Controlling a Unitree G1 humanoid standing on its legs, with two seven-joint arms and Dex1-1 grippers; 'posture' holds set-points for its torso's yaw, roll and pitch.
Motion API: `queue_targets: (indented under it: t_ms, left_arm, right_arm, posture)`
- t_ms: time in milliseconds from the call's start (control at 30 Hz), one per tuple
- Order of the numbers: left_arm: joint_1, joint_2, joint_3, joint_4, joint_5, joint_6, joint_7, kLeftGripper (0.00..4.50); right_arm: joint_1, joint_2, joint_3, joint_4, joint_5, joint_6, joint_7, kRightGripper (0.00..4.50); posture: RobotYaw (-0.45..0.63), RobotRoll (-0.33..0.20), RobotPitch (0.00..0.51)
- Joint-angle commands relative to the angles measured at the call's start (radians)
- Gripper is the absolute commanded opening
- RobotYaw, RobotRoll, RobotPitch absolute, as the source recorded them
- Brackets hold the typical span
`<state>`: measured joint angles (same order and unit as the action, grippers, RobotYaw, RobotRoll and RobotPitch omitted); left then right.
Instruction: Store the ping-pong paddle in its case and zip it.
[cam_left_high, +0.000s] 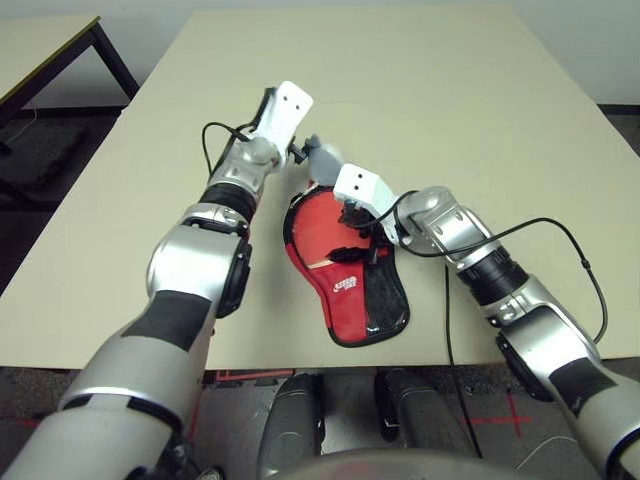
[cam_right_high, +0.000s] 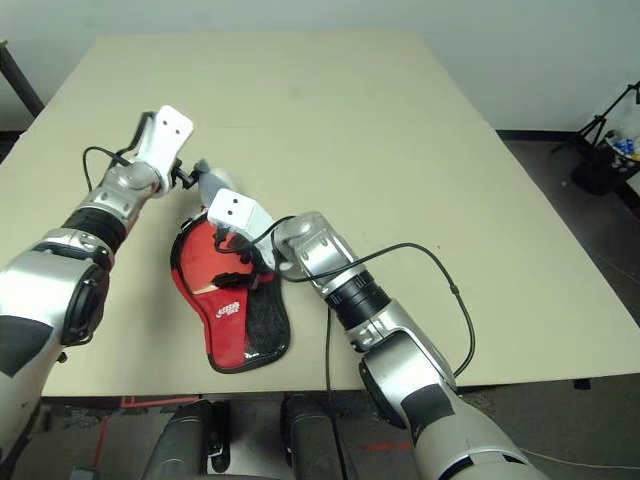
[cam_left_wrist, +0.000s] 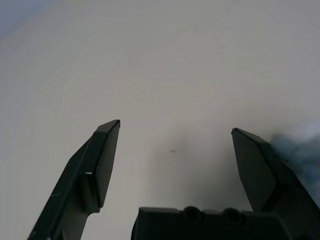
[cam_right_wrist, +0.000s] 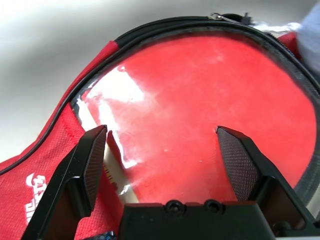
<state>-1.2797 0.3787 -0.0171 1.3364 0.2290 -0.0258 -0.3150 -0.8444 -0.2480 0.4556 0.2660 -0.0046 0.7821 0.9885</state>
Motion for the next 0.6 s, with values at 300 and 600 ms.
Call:
queue_targets:
  t_ms: [300,600]
  left_arm:
    - [0.037,0.017,0.019,-0.200,-0.140,0.096,-0.461,4.46]
    - [0.309,0.032,-0.108,-0.652,-0.217,0.312,-0.816,4.46]
  right_arm:
    - [-0.066,-0.027,-0.094,0.073,0.031,0.040,-0.051,4.50]
    - [-0.317,-0.095,-0.202,0.374,-0.029,0.001,-0.225,4.50]
  posture:
    - [-0.06,0.000,0.105]
    - [-0.06,0.000,0.101]
